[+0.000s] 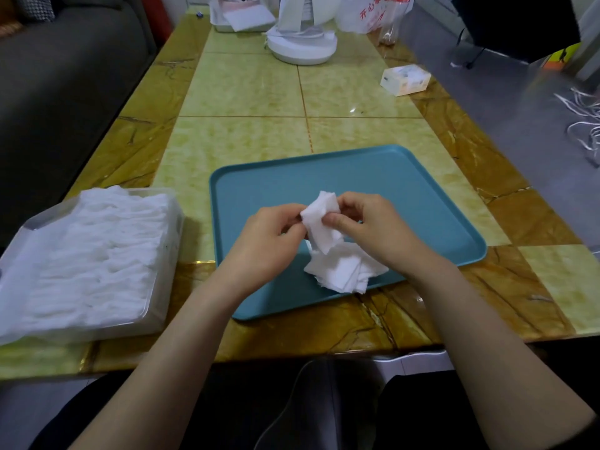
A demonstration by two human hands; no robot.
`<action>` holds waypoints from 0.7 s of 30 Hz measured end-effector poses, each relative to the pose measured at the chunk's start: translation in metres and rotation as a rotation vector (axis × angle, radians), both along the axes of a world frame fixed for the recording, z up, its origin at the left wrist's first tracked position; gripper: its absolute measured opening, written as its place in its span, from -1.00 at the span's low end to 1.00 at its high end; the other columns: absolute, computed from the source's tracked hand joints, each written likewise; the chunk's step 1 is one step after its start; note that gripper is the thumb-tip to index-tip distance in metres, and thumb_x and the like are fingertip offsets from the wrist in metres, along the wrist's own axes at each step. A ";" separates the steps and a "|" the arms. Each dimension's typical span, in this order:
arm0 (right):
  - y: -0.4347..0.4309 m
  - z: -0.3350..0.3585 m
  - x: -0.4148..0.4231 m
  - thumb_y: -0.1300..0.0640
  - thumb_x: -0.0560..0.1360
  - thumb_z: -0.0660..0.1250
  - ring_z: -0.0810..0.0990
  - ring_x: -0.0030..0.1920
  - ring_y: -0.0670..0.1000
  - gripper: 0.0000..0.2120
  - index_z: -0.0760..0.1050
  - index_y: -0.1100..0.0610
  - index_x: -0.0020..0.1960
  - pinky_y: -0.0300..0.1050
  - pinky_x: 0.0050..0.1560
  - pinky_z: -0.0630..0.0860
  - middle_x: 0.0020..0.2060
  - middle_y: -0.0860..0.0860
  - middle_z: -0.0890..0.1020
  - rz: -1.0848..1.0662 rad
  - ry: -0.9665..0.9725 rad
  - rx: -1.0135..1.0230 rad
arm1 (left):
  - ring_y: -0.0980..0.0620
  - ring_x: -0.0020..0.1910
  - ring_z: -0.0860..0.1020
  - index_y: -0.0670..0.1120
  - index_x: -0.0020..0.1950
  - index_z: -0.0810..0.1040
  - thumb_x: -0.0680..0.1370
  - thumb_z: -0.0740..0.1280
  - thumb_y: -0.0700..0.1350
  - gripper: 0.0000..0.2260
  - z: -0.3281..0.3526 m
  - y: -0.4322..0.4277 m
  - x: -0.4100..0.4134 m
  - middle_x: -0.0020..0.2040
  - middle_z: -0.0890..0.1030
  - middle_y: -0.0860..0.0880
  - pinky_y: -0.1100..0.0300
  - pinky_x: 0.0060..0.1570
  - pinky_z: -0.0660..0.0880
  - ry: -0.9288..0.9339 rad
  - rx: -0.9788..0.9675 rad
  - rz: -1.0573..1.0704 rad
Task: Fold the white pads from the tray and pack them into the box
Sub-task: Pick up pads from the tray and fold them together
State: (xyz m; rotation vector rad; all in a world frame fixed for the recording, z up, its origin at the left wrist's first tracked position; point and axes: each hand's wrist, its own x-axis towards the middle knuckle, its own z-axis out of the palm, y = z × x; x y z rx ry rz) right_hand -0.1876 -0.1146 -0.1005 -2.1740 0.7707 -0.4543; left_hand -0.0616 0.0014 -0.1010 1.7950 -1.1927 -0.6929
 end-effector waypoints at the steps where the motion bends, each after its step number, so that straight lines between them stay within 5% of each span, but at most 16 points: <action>1: 0.001 0.000 0.000 0.08 0.49 0.36 0.59 -0.18 -0.07 -0.90 0.56 0.12 -0.11 -0.11 -0.09 0.49 -0.21 -0.01 0.64 -0.004 0.001 -0.006 | -0.12 -0.06 0.59 -0.15 -0.08 0.62 0.41 0.16 0.00 -0.68 0.002 0.000 -0.001 -0.16 0.66 -0.11 -0.12 0.04 0.51 0.052 -0.001 0.017; 4: 0.006 -0.002 0.003 0.03 0.49 0.34 0.60 -0.15 0.00 -0.81 0.54 0.16 -0.12 -0.08 -0.09 0.50 -0.21 0.04 0.64 0.006 0.020 -0.044 | 0.06 -0.23 0.56 -0.13 -0.09 0.60 0.42 0.30 0.20 -0.60 0.006 0.002 -0.004 -0.25 0.62 0.02 0.15 -0.19 0.47 0.014 0.012 0.043; 10: 0.005 -0.002 -0.001 0.03 0.44 0.41 0.48 -0.24 -0.15 -0.84 0.49 0.04 -0.04 -0.28 -0.19 0.40 -0.15 -0.11 0.56 0.047 0.193 -0.077 | 0.22 -0.31 0.50 -0.13 -0.15 0.55 0.49 0.39 -0.11 -0.90 -0.003 0.004 0.005 -0.35 0.52 0.13 0.19 -0.30 0.39 -0.299 -0.099 0.248; 15: 0.007 -0.004 -0.011 -0.10 0.34 0.47 0.50 0.09 -0.01 -0.52 0.46 0.01 0.20 -0.10 0.01 0.43 0.08 -0.06 0.53 0.151 0.580 -0.193 | 0.21 -0.35 0.45 -0.10 -0.16 0.51 0.50 0.37 -0.12 -0.91 -0.002 0.006 0.011 -0.37 0.46 0.14 0.21 -0.37 0.27 -0.338 -0.098 0.284; 21: 0.010 0.000 -0.005 0.03 0.40 0.43 0.56 -0.06 0.01 -0.88 0.53 -0.05 -0.09 -0.09 -0.08 0.46 -0.12 -0.06 0.59 0.080 0.409 -0.203 | 0.17 -0.36 0.44 -0.09 -0.17 0.48 0.50 0.36 -0.11 -0.90 -0.003 0.006 0.011 -0.37 0.45 0.12 0.29 -0.40 0.27 -0.351 -0.075 0.287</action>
